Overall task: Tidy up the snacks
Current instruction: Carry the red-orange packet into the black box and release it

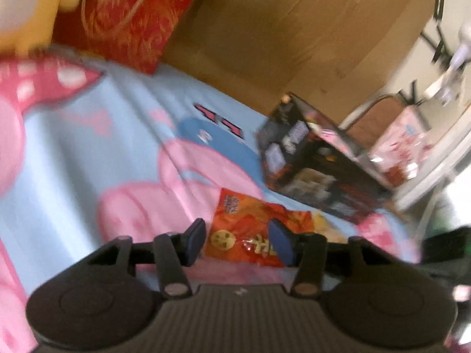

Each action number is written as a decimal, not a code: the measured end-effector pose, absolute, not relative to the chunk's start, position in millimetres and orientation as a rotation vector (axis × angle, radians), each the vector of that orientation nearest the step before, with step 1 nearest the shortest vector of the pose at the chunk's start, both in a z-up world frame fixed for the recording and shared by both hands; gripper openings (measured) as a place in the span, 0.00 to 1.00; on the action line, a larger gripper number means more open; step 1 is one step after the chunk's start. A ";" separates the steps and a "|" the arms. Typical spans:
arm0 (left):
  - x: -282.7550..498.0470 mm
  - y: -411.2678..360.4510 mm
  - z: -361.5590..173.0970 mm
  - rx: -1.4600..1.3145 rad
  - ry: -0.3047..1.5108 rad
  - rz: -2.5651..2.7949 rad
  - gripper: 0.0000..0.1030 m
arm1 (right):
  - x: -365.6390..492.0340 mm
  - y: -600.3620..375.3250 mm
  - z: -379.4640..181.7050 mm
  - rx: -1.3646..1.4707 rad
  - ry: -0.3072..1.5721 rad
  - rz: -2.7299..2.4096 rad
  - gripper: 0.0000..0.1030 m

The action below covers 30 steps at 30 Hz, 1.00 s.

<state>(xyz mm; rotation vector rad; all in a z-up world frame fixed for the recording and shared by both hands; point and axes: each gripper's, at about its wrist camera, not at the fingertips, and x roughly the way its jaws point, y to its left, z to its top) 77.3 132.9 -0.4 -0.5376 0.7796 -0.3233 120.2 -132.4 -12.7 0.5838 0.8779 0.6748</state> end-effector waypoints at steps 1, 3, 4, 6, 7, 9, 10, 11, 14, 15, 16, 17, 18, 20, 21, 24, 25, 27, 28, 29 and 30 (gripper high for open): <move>74.8 134.3 -2.8 -0.583 0.784 -0.348 0.52 | 115.2 -141.2 -11.0 0.592 0.868 0.689 0.19; 68.3 135.8 -4.8 -0.637 0.782 -0.361 0.58 | 106.5 -157.8 -10.5 0.630 0.866 0.703 0.15; 67.0 135.1 -5.0 -0.657 0.785 -0.371 0.60 | 102.5 -165.4 -10.7 0.660 0.865 0.715 0.15; 67.0 129.9 -5.1 -0.709 0.807 -0.439 0.61 | 96.2 -178.3 -11.3 0.721 0.867 0.742 0.15; 67.8 126.3 -4.4 -0.729 0.815 -0.470 0.61 | 93.8 -186.7 -12.7 0.766 0.866 0.763 0.15; 67.9 118.2 0.0 -0.746 0.811 -0.501 0.61 | 90.4 -198.0 -14.1 0.847 0.851 0.785 0.15; 67.9 114.3 3.6 -0.757 0.802 -0.523 0.59 | 89.1 -204.4 -14.4 0.888 0.837 0.792 0.15; 68.7 110.0 7.4 -0.768 0.793 -0.546 0.52 | 88.5 -210.5 -13.9 0.921 0.823 0.797 0.14; 78.9 93.3 26.6 -0.733 0.769 -0.593 0.39 | 89.0 -224.2 -7.1 0.965 0.767 0.814 0.14; 85.1 85.6 35.3 -0.698 0.763 -0.591 0.39 | 90.0 -227.4 -2.4 0.950 0.745 0.806 0.14; 92.6 76.4 45.5 -0.655 0.748 -0.595 0.39 | 91.8 -230.7 2.6 0.930 0.722 0.802 0.14; 99.5 68.4 54.1 -0.621 0.732 -0.599 0.39 | 94.5 -234.2 8.5 0.915 0.697 0.795 0.15; 109.1 59.4 63.0 -0.589 0.717 -0.602 0.39 | 98.6 -238.3 14.7 0.904 0.671 0.785 0.15; 130.0 40.6 78.6 -0.523 0.693 -0.595 0.38 | 107.9 -243.2 29.4 0.860 0.609 0.754 0.15; 139.0 33.5 83.2 -0.491 0.686 -0.587 0.38 | 114.1 -245.8 35.6 0.827 0.583 0.730 0.15; 166.0 11.6 85.1 -0.394 0.674 -0.536 0.39 | 135.4 -243.3 51.0 0.703 0.547 0.633 0.20; 172.7 6.0 83.2 -0.371 0.676 -0.513 0.39 | 142.3 -239.4 55.2 0.638 0.540 0.592 0.22; 180.0 -2.4 79.2 -0.324 0.671 -0.449 0.42 | 153.2 -230.2 59.8 0.489 0.530 0.535 0.28; 179.2 -2.5 77.9 -0.297 0.663 -0.410 0.46 | 156.1 -222.7 61.5 0.404 0.520 0.501 0.31; 175.3 -2.0 77.5 -0.275 0.648 -0.384 0.50 | 155.6 -215.1 63.2 0.305 0.496 0.453 0.39; 169.2 0.9 77.3 -0.267 0.626 -0.379 0.53 | 151.3 -214.7 63.3 0.235 0.461 0.408 0.51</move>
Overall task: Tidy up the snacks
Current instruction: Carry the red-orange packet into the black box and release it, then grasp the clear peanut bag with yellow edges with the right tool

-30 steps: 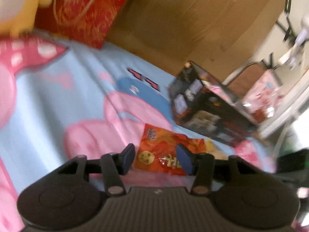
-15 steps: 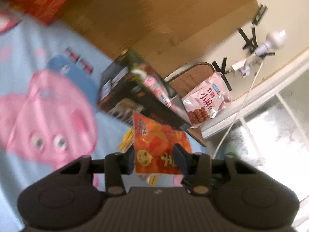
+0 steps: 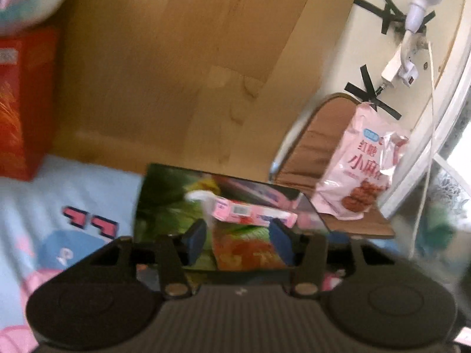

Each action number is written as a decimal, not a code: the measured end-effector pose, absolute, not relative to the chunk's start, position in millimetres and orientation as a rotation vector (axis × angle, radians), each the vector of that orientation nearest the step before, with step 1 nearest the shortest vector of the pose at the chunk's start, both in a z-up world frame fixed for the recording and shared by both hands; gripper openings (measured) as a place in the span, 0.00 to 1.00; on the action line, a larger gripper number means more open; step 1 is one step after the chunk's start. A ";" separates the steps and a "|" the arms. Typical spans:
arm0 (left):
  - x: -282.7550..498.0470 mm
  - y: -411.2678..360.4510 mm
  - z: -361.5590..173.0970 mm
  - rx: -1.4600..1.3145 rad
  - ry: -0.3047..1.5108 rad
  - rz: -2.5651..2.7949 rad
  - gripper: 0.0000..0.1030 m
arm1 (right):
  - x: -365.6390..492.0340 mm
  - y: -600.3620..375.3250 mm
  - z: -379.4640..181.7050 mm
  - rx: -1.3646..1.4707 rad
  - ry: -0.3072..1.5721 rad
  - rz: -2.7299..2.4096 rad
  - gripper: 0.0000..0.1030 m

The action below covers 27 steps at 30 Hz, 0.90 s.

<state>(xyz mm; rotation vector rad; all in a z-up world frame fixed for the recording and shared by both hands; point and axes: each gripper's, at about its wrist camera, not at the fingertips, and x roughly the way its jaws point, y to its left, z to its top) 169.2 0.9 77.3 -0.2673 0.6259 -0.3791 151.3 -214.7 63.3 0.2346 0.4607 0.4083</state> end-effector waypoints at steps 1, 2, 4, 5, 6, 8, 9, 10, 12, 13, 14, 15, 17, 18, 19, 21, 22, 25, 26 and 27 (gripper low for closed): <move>162.2 6.8 76.6 -0.268 0.611 -0.376 0.55 | 144.4 -213.9 64.3 0.189 0.412 0.369 0.57; 154.3 12.7 76.4 -0.272 0.602 -0.376 0.55 | 136.7 -217.8 64.3 0.173 0.368 0.355 0.65; 134.8 26.7 74.1 -0.289 0.583 -0.399 0.55 | 122.5 -231.0 61.4 0.193 0.330 0.365 0.67; 125.9 32.1 70.0 -0.294 0.585 -0.411 0.55 | 115.1 -239.9 57.8 0.226 0.335 0.390 0.67; 120.2 35.8 64.1 -0.297 0.601 -0.421 0.55 | 111.0 -242.9 54.5 0.263 0.352 0.412 0.67; 116.0 38.0 47.0 -0.299 0.658 -0.431 0.55 | 102.9 -252.2 37.5 0.353 0.456 0.470 0.66; 117.2 37.3 38.0 -0.300 0.689 -0.431 0.55 | 97.7 -254.4 29.3 0.395 0.517 0.492 0.66; 119.7 36.5 29.3 -0.307 0.723 -0.424 0.55 | 96.5 -256.5 19.4 0.440 0.574 0.511 0.66; 126.5 32.8 14.0 -0.341 0.783 -0.439 0.55 | 92.7 -256.1 4.3 0.486 0.646 0.527 0.61; 128.3 31.2 7.7 -0.357 0.807 -0.455 0.54 | 91.0 -252.9 -1.4 0.478 0.666 0.521 0.61; 130.1 28.1 2.5 -0.371 0.831 -0.463 0.52 | 89.5 -246.3 -3.6 0.463 0.680 0.511 0.61; 125.2 28.8 2.1 -0.364 0.816 -0.454 0.51 | 88.2 -240.1 -5.2 0.450 0.689 0.514 0.61; 120.1 24.4 2.8 -0.343 0.833 -0.461 0.36 | 81.5 -231.7 -1.9 0.408 0.685 0.542 0.59; 115.6 24.0 1.7 -0.346 0.845 -0.467 0.36 | 81.1 -226.2 -1.3 0.381 0.689 0.554 0.56; 109.0 24.6 1.5 -0.347 0.846 -0.463 0.36 | 80.6 -220.8 -1.5 0.361 0.694 0.565 0.53; 93.7 25.7 1.2 -0.350 0.854 -0.473 0.36 | 74.2 -223.3 -2.5 0.316 0.680 0.552 0.52; 85.8 25.2 1.0 -0.355 0.861 -0.481 0.36 | 72.2 -221.5 -2.8 0.299 0.676 0.551 0.52; 61.0 34.1 0.0 -0.385 0.870 -0.524 0.38 | 67.4 -225.7 -2.6 0.306 0.681 0.565 0.52; 56.7 38.1 -0.2 -0.406 0.870 -0.529 0.42 | 64.7 -229.1 -2.4 0.307 0.681 0.569 0.52; 53.9 43.2 0.0 -0.426 0.866 -0.520 0.45 | 62.8 -232.3 -1.6 0.311 0.681 0.578 0.52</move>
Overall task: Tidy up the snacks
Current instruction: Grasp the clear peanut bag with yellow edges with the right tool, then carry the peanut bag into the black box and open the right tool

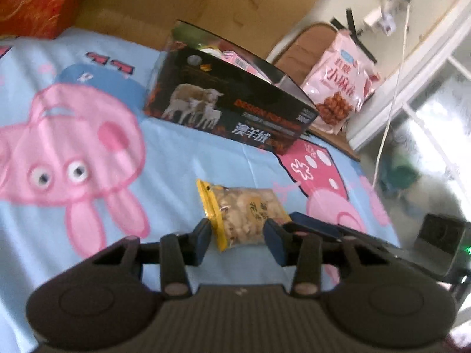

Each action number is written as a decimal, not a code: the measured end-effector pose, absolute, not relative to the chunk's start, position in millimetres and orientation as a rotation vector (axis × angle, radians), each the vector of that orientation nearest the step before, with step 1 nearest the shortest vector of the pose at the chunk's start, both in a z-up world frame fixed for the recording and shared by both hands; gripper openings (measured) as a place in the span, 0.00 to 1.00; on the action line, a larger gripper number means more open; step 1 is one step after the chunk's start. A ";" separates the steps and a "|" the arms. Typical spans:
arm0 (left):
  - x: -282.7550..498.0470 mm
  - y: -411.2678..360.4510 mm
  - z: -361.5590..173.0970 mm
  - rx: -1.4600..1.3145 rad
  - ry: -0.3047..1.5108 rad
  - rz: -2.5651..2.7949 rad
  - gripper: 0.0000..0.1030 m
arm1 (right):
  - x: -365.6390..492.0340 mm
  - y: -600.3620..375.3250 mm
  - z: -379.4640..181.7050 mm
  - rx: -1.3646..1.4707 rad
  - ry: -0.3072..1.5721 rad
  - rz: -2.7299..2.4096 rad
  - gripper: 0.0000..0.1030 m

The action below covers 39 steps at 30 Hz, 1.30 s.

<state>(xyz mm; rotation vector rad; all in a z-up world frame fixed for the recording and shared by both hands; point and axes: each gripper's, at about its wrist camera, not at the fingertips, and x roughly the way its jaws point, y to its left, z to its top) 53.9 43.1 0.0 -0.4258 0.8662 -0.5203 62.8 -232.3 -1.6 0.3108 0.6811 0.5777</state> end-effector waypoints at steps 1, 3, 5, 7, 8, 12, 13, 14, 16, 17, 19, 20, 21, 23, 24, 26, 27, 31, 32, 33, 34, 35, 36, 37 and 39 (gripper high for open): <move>53.2 47.0 0.7 -0.432 0.858 -0.502 0.51 | 60.2 -234.4 -0.8 0.314 0.677 0.583 0.52; 56.3 53.0 0.5 -0.436 0.853 -0.463 0.53 | 53.8 -235.2 0.8 0.286 0.660 0.562 0.53; 62.2 52.9 -1.1 -0.463 0.864 -0.470 0.53 | 48.7 -234.0 0.7 0.231 0.650 0.562 0.53; 67.2 45.4 -1.1 -0.450 0.867 -0.484 0.53 | 48.2 -229.5 -0.1 0.182 0.654 0.575 0.53; 69.8 39.7 -0.8 -0.434 0.865 -0.488 0.53 | 48.2 -226.0 -0.2 0.152 0.657 0.574 0.53; 74.0 22.8 -2.3 -0.397 0.854 -0.511 0.48 | 51.6 -207.7 -4.5 0.018 0.641 0.574 0.54; 74.1 20.1 -1.8 -0.383 0.852 -0.508 0.44 | 51.7 -199.4 -5.5 -0.032 0.627 0.572 0.52; 74.6 18.9 -1.7 -0.381 0.860 -0.515 0.43 | 51.1 -193.3 -6.5 -0.064 0.615 0.563 0.48; 73.5 21.9 1.4 -0.394 0.865 -0.505 0.43 | 51.1 -185.4 -7.5 -0.068 0.601 0.582 0.29; 72.5 25.1 5.8 -0.395 0.852 -0.509 0.43 | 52.1 -184.9 -6.4 -0.053 0.600 0.576 0.29; 71.6 32.4 18.5 -0.419 0.818 -0.528 0.43 | 51.9 -186.2 -2.8 -0.033 0.570 0.579 0.28; 71.5 34.8 27.4 -0.422 0.790 -0.538 0.43 | 51.6 -187.5 1.0 -0.022 0.548 0.580 0.28; 72.1 36.3 38.1 -0.415 0.755 -0.549 0.43 | 50.7 -187.9 6.6 -0.009 0.522 0.580 0.28; 78.0 37.1 58.3 -0.385 0.690 -0.560 0.43 | 51.2 -188.7 19.9 0.006 0.451 0.577 0.28; 84.1 36.0 67.6 -0.364 0.660 -0.560 0.43 | 53.9 -188.8 26.3 0.009 0.421 0.574 0.28; 100.6 33.5 80.4 -0.335 0.622 -0.542 0.45 | 68.4 -187.6 39.1 0.010 0.377 0.566 0.28; 111.0 32.5 84.5 -0.325 0.606 -0.529 0.45 | 78.4 -186.2 43.5 0.008 0.368 0.559 0.28; 159.1 27.6 83.4 -0.276 0.598 -0.427 0.59 | 125.3 -181.2 54.5 0.037 0.342 0.528 0.30; 168.3 26.4 79.5 -0.268 0.617 -0.402 0.59 | 138.8 -177.4 54.0 0.027 0.353 0.506 0.32; 174.5 26.1 74.5 -0.266 0.638 -0.373 0.59 | 144.9 -173.9 52.9 0.013 0.367 0.485 0.37; 175.7 27.6 70.7 -0.271 0.649 -0.359 0.59 | 151.0 -172.7 50.7 0.008 0.378 0.461 0.38; 171.8 30.9 67.2 -0.282 0.644 -0.364 0.60 | 151.6 -175.6 50.1 0.024 0.384 0.456 0.38; 164.7 34.6 64.7 -0.288 0.629 -0.372 0.61 | 149.4 -181.7 48.6 0.057 0.388 0.461 0.40; 156.7 37.3 64.0 -0.287 0.606 -0.375 0.61 | 143.8 -189.4 46.5 0.093 0.386 0.466 0.41; 137.3 40.0 65.7 -0.275 0.567 -0.356 0.66 | 129.0 -202.0 41.4 0.133 0.377 0.453 0.49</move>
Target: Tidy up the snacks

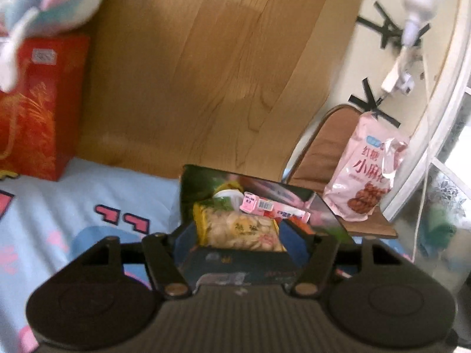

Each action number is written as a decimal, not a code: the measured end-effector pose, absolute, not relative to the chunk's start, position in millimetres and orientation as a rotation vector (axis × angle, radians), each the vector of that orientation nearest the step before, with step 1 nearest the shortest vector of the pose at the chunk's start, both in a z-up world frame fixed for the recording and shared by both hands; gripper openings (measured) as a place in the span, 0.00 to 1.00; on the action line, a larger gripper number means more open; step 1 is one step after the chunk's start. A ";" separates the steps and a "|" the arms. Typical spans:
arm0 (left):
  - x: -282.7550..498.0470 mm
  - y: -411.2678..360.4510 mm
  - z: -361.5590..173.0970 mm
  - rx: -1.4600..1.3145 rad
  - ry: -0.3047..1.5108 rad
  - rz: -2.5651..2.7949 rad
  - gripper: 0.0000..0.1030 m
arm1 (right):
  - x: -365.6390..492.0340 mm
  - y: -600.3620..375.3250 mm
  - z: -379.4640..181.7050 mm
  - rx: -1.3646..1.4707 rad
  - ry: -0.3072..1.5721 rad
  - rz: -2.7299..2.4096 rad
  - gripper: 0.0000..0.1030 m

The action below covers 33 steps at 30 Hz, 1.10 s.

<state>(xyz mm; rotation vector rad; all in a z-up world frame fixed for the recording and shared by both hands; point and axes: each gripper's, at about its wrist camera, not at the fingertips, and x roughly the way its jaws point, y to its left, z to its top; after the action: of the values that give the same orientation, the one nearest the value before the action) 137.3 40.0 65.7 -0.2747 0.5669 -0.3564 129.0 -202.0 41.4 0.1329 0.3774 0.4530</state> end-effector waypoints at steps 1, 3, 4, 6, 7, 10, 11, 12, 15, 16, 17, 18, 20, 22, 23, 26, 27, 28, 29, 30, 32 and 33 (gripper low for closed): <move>127.0 41.1 65.7 -0.275 0.549 -0.348 0.69 | 120.9 -208.2 38.7 0.152 0.380 0.442 0.49; 113.0 43.8 64.6 -0.269 0.527 -0.349 0.73 | 105.5 -219.8 32.3 0.201 0.391 0.434 0.49; 106.2 42.3 63.4 -0.262 0.524 -0.340 0.73 | 96.3 -226.4 28.2 0.227 0.398 0.427 0.49; 91.9 37.7 57.4 -0.235 0.536 -0.312 0.73 | 83.5 -232.8 19.7 0.260 0.419 0.402 0.50; 86.3 34.0 54.0 -0.220 0.547 -0.299 0.73 | 78.9 -236.1 15.6 0.274 0.431 0.389 0.50; 68.9 22.7 42.6 -0.164 0.589 -0.261 0.73 | 75.5 -242.7 6.6 0.321 0.492 0.368 0.50; 63.0 18.0 38.4 -0.145 0.599 -0.251 0.74 | 74.0 -244.9 4.3 0.336 0.510 0.364 0.52; 57.0 16.2 34.3 -0.133 0.608 -0.243 0.75 | 72.1 -246.3 2.5 0.348 0.516 0.356 0.53; 48.1 8.5 20.6 -0.106 0.656 -0.221 0.77 | 63.9 -250.3 -3.8 0.366 0.531 0.323 0.53; 46.6 7.3 16.3 -0.104 0.673 -0.212 0.77 | 62.4 -250.7 -5.5 0.370 0.542 0.317 0.53; 45.1 6.5 12.5 -0.103 0.688 -0.204 0.77 | 60.9 -250.6 -6.7 0.373 0.552 0.312 0.53; 42.9 5.9 8.4 -0.101 0.702 -0.194 0.77 | 57.6 -251.3 -8.2 0.374 0.558 0.310 0.54; 37.9 4.6 3.6 -0.093 0.717 -0.178 0.78 | 53.1 -251.0 -8.9 0.379 0.566 0.311 0.54; 34.5 2.2 2.8 -0.081 0.721 -0.169 0.79 | 48.5 -250.5 -9.5 0.380 0.568 0.315 0.56; 33.2 1.3 2.5 -0.072 0.721 -0.164 0.79 | 45.7 -250.5 -10.5 0.379 0.566 0.315 0.57; 29.7 0.1 1.7 -0.056 0.722 -0.151 0.82 | 40.2 -251.4 -12.3 0.384 0.563 0.315 0.59; 29.1 0.0 1.3 -0.053 0.723 -0.147 0.84 | 39.5 -251.5 -12.1 0.385 0.561 0.317 0.60; 28.0 -0.2 1.1 -0.050 0.720 -0.140 0.88 | 38.7 -251.7 -12.2 0.386 0.560 0.318 0.60; 27.1 -0.4 1.2 -0.045 0.716 -0.134 0.90 | 38.0 -251.6 -12.4 0.386 0.559 0.319 0.60; 25.7 -1.0 1.4 -0.038 0.709 -0.128 0.90 | 37.7 -251.7 -12.5 0.386 0.558 0.320 0.60; 24.2 -2.1 1.2 -0.027 0.705 -0.124 0.91 | 37.0 -252.2 -12.7 0.392 0.556 0.321 0.60; 24.3 -2.1 0.8 -0.024 0.705 -0.124 0.91 | 36.9 -252.5 -12.7 0.395 0.556 0.321 0.60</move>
<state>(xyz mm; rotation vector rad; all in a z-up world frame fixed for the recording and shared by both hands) 24.3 -2.1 0.8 -0.0244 0.7053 -0.1239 36.9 -252.5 -12.7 0.3952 0.5561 0.3214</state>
